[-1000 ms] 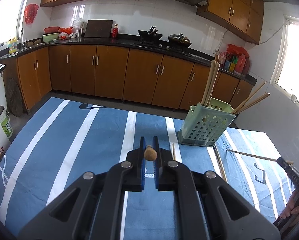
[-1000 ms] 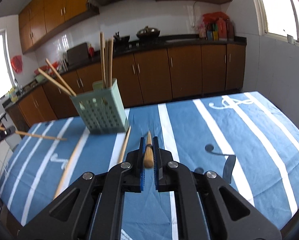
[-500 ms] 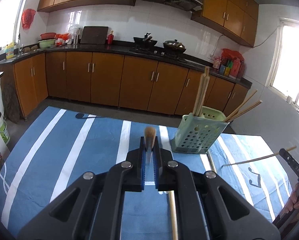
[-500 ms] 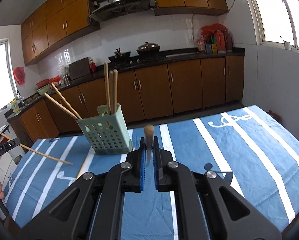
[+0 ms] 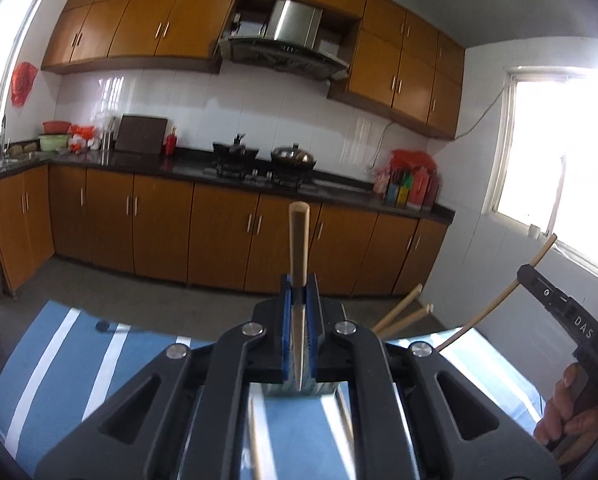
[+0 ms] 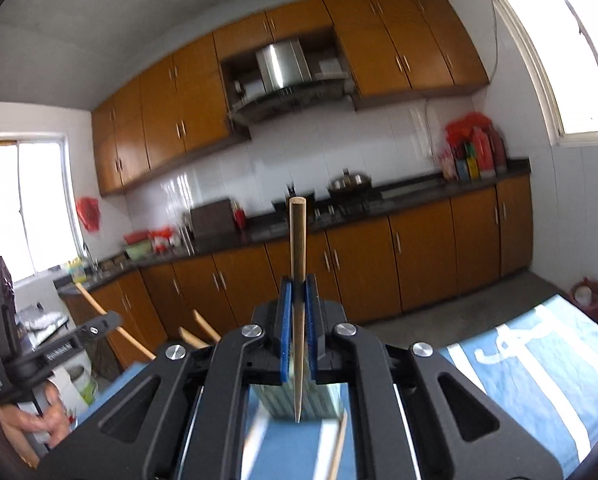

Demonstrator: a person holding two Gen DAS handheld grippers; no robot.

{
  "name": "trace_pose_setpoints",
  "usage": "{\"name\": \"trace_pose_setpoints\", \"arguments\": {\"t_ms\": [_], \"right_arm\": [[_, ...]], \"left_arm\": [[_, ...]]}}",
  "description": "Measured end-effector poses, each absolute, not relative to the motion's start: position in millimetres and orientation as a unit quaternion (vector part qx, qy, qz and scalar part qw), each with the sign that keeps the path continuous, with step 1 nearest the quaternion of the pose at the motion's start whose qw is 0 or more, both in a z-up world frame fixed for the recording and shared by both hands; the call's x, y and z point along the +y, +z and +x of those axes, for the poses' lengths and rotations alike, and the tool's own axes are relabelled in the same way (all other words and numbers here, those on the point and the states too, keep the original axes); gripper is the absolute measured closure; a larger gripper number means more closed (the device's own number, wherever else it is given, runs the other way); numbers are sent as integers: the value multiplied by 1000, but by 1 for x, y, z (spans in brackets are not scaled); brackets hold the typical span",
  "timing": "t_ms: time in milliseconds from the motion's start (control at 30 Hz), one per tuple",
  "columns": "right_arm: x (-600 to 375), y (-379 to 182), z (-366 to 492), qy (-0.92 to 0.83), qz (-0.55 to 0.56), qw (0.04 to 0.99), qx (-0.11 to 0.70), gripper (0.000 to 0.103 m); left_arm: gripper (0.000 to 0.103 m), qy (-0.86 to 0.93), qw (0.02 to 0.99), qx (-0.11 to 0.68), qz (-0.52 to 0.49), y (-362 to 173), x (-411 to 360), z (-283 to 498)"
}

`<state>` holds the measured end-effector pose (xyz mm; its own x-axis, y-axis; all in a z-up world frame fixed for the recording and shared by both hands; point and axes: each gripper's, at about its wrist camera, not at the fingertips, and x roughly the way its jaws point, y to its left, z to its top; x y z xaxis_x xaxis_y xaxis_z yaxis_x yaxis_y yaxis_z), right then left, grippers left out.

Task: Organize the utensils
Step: 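Lower both chopsticks into the holder and open both grippers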

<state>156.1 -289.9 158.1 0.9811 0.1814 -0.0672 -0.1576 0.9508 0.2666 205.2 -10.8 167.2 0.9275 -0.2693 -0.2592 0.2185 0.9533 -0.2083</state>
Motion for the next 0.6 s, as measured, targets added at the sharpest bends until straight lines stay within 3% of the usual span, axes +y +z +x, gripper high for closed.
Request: {"name": "trace_pose_setpoints", "arguments": {"t_ms": [267,600], "right_arm": [[-277,164,213,58,131,989,30,96],[-263,125,257,63,116,987,91,96]], "left_arm": [[95,-98,988,81,-85,189,-40,246],[95,-101,981,134,-100,147,-44,295]]}}
